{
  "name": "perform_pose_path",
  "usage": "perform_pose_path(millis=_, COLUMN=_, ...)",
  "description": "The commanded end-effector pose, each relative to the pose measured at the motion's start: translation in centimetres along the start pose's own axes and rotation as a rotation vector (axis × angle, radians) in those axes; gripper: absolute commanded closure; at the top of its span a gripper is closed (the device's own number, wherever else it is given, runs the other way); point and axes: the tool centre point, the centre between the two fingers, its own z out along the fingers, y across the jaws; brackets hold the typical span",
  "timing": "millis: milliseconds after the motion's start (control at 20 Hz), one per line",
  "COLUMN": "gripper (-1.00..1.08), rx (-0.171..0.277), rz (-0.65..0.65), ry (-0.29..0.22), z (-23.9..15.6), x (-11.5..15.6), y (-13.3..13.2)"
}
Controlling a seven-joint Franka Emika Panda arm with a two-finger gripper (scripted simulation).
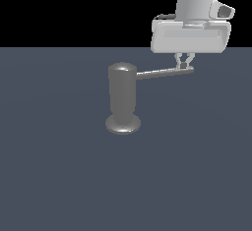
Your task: Turn on the faucet by rotating a designated handle.
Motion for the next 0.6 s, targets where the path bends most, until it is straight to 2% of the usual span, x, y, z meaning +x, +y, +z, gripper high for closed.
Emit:
perform_pose_path(millis=0, gripper=1.08, rx=0.000, rz=-0.003, ry=-0.002, z=0.4, x=1.0, y=-0.3)
perform_pose_path(millis=550, gripper=1.08, rx=0.000, rz=0.006, ry=-0.009, z=0.8, x=4.2, y=-0.3)
